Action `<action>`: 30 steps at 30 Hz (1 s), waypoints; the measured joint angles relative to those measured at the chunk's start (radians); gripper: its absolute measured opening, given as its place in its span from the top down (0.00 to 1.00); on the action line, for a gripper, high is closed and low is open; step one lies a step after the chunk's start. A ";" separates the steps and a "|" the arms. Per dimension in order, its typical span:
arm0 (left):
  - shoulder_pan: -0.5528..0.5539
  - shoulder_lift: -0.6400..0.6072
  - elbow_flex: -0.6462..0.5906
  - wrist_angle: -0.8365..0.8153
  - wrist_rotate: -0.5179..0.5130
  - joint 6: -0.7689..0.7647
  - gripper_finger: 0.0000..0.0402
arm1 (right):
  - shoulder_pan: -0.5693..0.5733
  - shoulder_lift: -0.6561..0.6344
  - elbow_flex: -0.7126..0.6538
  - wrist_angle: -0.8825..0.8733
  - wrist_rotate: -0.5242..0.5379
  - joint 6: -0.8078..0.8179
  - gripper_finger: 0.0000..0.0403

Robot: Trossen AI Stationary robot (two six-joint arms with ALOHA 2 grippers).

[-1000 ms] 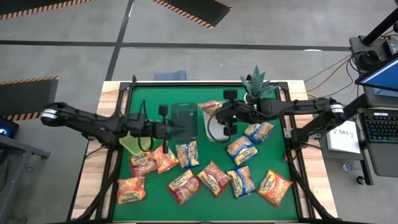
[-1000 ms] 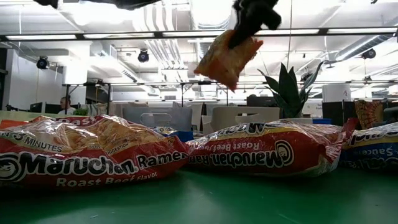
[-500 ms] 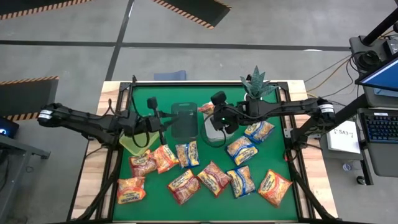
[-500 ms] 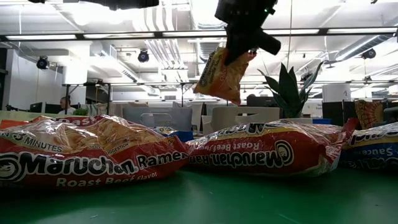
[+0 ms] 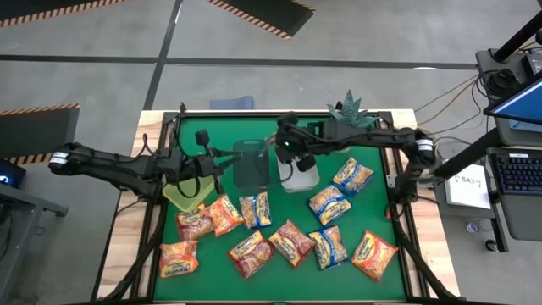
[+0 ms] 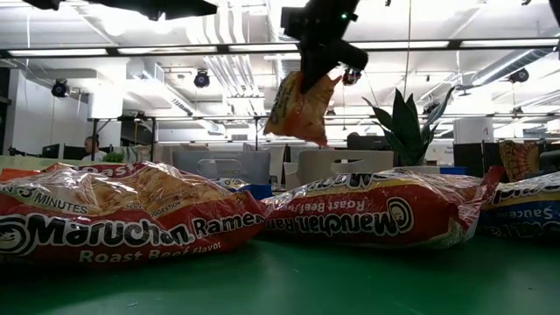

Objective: Sort Maruchan noodles
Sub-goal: Put the orange noodle pack into the gray bin

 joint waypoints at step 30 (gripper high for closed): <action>0.001 0.000 -0.002 -0.026 0.001 -0.002 0.91 | -0.085 0.108 -0.021 -0.143 -0.179 -0.182 0.97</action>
